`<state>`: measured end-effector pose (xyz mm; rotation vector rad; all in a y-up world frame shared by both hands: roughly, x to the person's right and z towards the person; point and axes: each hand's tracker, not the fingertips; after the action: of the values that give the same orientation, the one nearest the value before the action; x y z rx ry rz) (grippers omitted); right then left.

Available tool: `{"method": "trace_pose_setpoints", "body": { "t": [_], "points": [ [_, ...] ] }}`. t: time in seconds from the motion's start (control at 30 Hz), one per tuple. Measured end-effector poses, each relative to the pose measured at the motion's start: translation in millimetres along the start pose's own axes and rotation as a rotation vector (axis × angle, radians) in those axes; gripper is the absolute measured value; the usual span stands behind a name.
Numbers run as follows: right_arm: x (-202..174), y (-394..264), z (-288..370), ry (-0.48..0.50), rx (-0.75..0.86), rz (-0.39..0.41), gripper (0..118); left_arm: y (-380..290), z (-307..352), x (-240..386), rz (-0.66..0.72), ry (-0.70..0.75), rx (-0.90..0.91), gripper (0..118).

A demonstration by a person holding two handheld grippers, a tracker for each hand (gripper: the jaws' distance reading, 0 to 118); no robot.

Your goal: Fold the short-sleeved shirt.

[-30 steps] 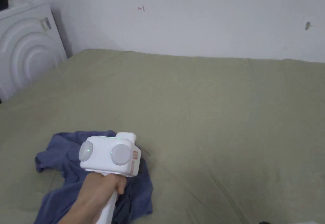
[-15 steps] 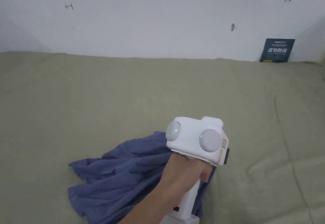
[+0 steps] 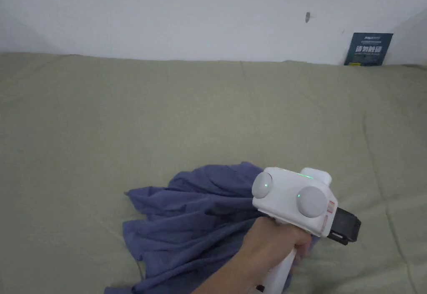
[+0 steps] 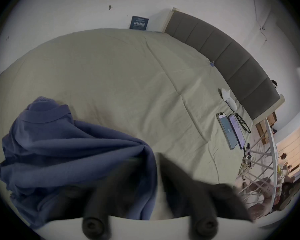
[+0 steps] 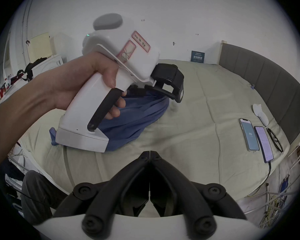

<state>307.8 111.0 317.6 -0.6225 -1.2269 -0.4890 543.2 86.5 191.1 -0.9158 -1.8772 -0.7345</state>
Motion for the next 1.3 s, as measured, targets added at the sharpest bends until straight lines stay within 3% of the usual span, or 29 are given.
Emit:
{"method": "trace_pose_setpoints", "body": {
  "t": [0.17, 0.33, 0.4, 0.43, 0.47, 0.53, 0.57, 0.67, 0.97, 1.3],
  "points": [
    [-16, 2, 15, 0.028, 0.023, 0.015, 0, -18, 77, -12, -0.047, 0.043, 0.024, 115],
    [-31, 6, 32, 0.063, 0.069, 0.026, 0, -92, 182, -59, 0.027, 0.123, 0.110, 114],
    [-40, 10, 36, 0.071, 0.080, 0.037, 0, -127, 218, -84, 0.047, 0.155, 0.180, 108],
    [-44, 12, 39, 0.077, 0.100, 0.058, 0, -146, 233, -94, 0.079, 0.202, 0.208, 100],
    [-49, 12, 43, 0.075, 0.115, 0.069, 0, -163, 248, -104, 0.127, 0.247, 0.216, 75],
    [-55, 13, 49, 0.083, 0.130, 0.064, 0, -193, 274, -121, 0.224, 0.321, 0.291, 11],
    [-57, 14, 50, 0.089, 0.134, 0.057, 0, -206, 285, -125, 0.292, 0.346, 0.339, 5],
    [-65, 17, 54, 0.091, 0.151, 0.056, 0, -228, 313, -134, 0.378, 0.399, 0.391, 5],
    [-73, 26, 57, 0.091, 0.181, 0.046, 0, -240, 328, -140, 0.351, 0.424, 0.392, 5],
    [-73, 37, 18, 0.077, 0.124, 0.053, 0, -179, 256, -198, 0.292, 0.384, 0.211, 5]
  ]
}}
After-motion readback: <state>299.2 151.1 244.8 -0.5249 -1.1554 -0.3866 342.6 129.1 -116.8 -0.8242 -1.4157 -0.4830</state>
